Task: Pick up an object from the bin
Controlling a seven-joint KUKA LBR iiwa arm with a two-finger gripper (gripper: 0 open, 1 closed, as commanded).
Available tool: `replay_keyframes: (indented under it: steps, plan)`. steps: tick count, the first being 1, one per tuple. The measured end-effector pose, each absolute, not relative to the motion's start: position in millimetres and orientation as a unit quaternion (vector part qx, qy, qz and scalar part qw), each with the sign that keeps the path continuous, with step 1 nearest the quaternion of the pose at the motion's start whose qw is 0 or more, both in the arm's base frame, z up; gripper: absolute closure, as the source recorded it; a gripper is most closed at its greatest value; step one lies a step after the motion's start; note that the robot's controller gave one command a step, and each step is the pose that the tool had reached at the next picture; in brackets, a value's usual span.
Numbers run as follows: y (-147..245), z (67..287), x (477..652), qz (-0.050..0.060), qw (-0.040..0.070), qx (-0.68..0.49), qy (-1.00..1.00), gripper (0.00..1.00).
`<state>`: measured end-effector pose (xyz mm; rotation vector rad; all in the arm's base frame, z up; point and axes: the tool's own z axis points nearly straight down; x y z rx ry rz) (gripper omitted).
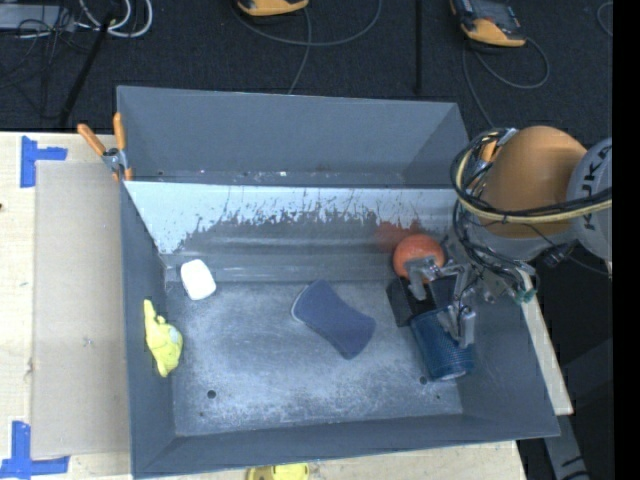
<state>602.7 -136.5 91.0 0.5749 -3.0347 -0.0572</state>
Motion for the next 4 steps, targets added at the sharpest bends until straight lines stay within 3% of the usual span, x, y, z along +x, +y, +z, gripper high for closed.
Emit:
replay_keyframes:
  steps: [4]
  plan:
    - [-136.5,91.0,602.7,-0.018,0.026,0.186,-0.982,1.00]
